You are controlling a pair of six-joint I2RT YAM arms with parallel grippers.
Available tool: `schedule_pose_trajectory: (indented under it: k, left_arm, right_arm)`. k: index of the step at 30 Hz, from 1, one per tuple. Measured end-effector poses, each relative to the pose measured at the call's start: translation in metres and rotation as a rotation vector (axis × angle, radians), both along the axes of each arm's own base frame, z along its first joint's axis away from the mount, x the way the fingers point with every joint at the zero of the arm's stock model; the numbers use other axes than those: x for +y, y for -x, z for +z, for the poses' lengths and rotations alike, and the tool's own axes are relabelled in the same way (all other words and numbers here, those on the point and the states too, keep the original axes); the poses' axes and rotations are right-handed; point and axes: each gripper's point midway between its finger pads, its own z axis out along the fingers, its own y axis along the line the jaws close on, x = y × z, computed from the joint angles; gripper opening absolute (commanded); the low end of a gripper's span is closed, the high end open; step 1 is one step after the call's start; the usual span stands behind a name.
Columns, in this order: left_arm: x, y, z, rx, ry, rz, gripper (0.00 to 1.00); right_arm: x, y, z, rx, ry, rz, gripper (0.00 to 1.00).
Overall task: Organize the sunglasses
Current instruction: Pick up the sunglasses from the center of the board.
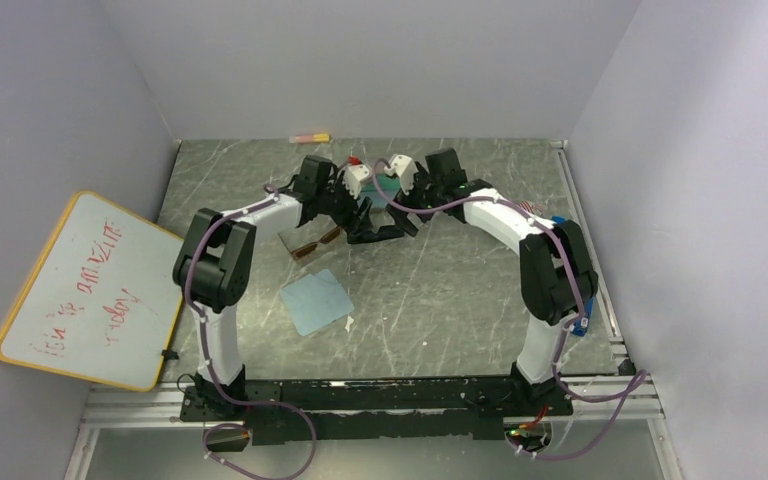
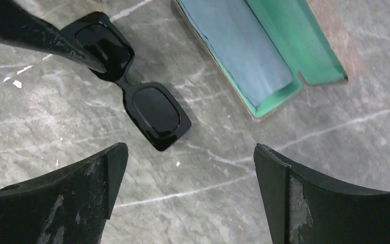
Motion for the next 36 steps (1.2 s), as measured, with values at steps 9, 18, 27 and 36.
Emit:
schedule_pose_trajectory:
  k: [9,18,27,36]
  left_arm:
    - [-0.006,0.013,-0.027,0.138,0.000,-0.042,0.85]
    - [-0.008,0.033,-0.033,0.234,0.022,-0.077,0.94]
    - [-0.010,0.055,-0.039,0.327,0.064,-0.109,0.96]
    - [-0.035,0.088,-0.038,0.385,0.092,-0.211,0.96]
  right_arm:
    - [-0.042,0.012,0.031,-0.047,-0.022,-0.105,1.00]
    - [-0.044,0.025,0.064,-0.122,-0.062,-0.104,1.00]
    - [-0.046,0.030,0.071,-0.139,-0.069,-0.109,1.00]
    - [-0.046,0.031,0.074,-0.147,-0.074,-0.109,1.00]
